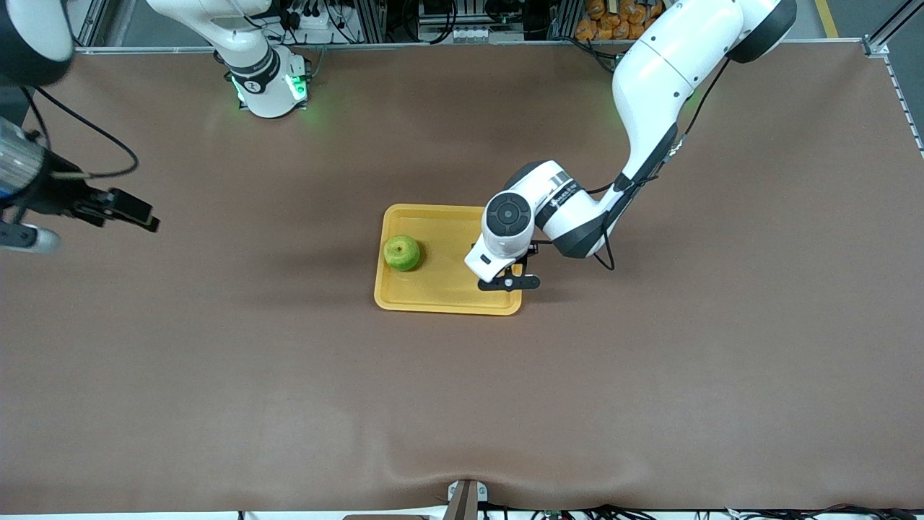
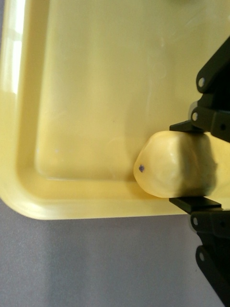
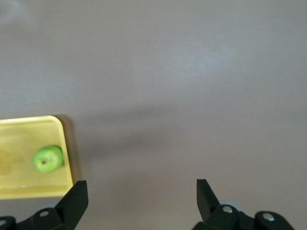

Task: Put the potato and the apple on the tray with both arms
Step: 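Lower the potato onto the tray and open the left gripper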

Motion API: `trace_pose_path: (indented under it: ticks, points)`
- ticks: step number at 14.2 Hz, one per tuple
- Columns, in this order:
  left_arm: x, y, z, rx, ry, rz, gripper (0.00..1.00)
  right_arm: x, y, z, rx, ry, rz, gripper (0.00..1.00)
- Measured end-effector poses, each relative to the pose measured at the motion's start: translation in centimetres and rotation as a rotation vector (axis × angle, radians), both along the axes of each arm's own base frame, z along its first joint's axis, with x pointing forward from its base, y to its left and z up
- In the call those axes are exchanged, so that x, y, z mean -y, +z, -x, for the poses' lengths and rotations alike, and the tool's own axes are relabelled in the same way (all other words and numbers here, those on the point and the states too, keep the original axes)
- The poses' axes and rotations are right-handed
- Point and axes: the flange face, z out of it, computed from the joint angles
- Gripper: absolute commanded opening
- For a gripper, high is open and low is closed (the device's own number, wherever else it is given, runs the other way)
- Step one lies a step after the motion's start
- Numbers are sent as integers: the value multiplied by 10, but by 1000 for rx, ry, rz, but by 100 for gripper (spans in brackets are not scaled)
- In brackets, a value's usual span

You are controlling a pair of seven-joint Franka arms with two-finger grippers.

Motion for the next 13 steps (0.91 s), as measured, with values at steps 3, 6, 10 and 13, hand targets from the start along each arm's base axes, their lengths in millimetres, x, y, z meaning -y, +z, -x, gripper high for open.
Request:
trace_pose_path:
  ticks: [3, 6, 10, 13]
  points:
    - [0, -1, 0, 1, 29, -5, 100, 7, 30, 12, -22, 21, 32, 100]
    - [-2, 1, -4, 6, 35, -5, 100, 27, 37, 22, -39, 2, 31, 100]
    - [-12, 23, -22, 34, 61, -4, 100, 40, 38, 29, -55, -23, 29, 100]
    - [-53, 91, -53, 74, 126, -40, 100, 44, 41, 33, -60, -51, 29, 100]
